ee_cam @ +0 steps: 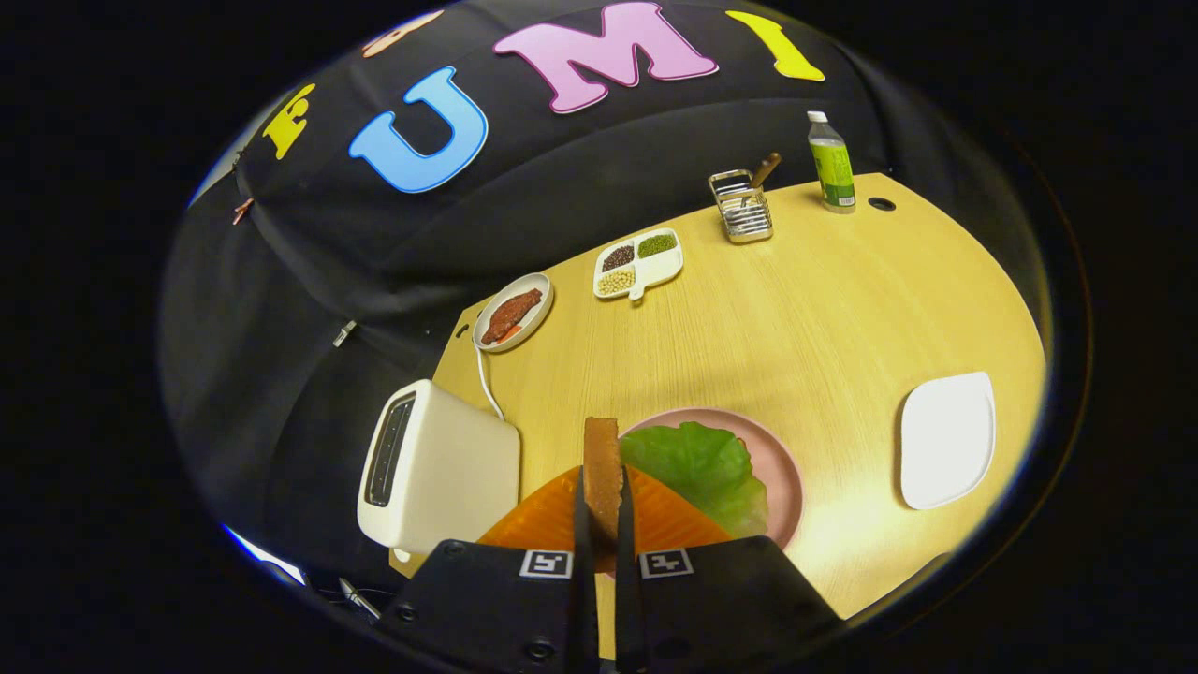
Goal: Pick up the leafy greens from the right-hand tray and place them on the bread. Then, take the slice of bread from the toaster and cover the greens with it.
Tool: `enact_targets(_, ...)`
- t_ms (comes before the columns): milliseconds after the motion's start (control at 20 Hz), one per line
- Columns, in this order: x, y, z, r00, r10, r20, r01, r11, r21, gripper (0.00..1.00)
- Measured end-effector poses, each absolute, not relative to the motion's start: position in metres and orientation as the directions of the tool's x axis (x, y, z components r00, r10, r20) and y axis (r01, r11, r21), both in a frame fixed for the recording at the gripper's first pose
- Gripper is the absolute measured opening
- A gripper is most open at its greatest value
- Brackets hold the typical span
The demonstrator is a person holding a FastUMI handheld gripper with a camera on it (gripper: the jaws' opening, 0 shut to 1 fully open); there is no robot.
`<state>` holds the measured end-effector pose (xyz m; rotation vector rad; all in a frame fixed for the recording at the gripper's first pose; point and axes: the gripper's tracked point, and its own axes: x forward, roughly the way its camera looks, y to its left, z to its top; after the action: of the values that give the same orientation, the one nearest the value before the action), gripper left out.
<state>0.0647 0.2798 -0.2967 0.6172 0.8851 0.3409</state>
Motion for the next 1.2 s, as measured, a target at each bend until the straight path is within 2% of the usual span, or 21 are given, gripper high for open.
enact_targets(300,0.066,0.265,-0.337,0.591,0.439,-0.676,-0.018,0.846,0.533,0.12)
enact_targets(600,0.059,0.244,-0.376,0.559,0.33,-0.76,-0.086,0.935,0.343,0.12)
enact_targets(800,0.059,0.242,-0.384,0.563,0.283,-0.776,-0.135,0.958,0.252,0.14)
enact_targets(1100,0.06,0.235,-0.39,0.573,0.23,-0.787,-0.195,0.971,0.142,0.3)
enact_targets(1150,0.06,0.232,-0.392,0.57,0.219,-0.792,-0.198,0.972,0.127,0.4)
enact_targets(1200,0.061,0.23,-0.392,0.57,0.211,-0.794,-0.194,0.974,0.119,0.45)
